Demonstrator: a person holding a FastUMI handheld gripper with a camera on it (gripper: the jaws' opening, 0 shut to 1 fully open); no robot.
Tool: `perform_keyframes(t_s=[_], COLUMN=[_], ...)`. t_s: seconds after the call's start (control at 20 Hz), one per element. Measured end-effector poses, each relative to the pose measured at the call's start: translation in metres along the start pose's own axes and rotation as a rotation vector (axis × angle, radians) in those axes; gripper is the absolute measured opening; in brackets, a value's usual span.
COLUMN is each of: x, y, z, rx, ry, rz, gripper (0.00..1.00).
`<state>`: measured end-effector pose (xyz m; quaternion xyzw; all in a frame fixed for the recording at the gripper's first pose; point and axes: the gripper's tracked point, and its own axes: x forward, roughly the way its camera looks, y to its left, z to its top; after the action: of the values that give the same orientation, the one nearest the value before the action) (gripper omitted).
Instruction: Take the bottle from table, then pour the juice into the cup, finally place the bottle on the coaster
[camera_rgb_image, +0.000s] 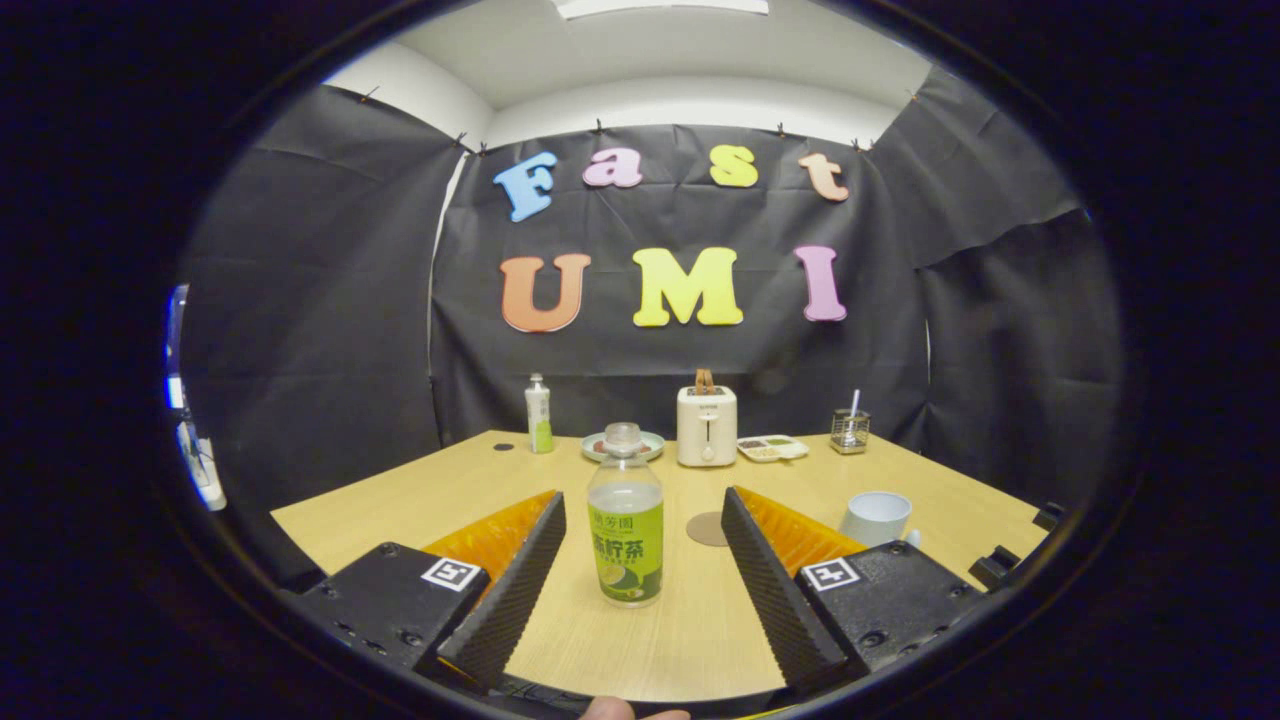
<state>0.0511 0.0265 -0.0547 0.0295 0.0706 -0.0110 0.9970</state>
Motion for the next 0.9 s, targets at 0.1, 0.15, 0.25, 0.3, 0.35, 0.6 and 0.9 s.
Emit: perform_keyframes(t_s=[0.1,0.15,0.25,0.3,0.35,0.6,0.9], x=[0.014,0.021,0.035,0.042,0.046,0.07,0.089], y=[0.005,0.005,0.009,0.01,0.01,0.008,0.005], z=[-0.014,-0.022,-0.039,-0.045,-0.049,-0.069,-0.073], rx=[-0.008,-0.014,-0.024,-0.027,-0.031,-0.043,-0.016], ry=[0.026,0.047,0.087,0.104,0.118,0.19,0.222], rz=[0.002,-0.001,-0.003,-0.007,-0.011,-0.033,-0.046], gripper=[1.0,1.0,1.0,1.0,1.0,1.0,1.0])
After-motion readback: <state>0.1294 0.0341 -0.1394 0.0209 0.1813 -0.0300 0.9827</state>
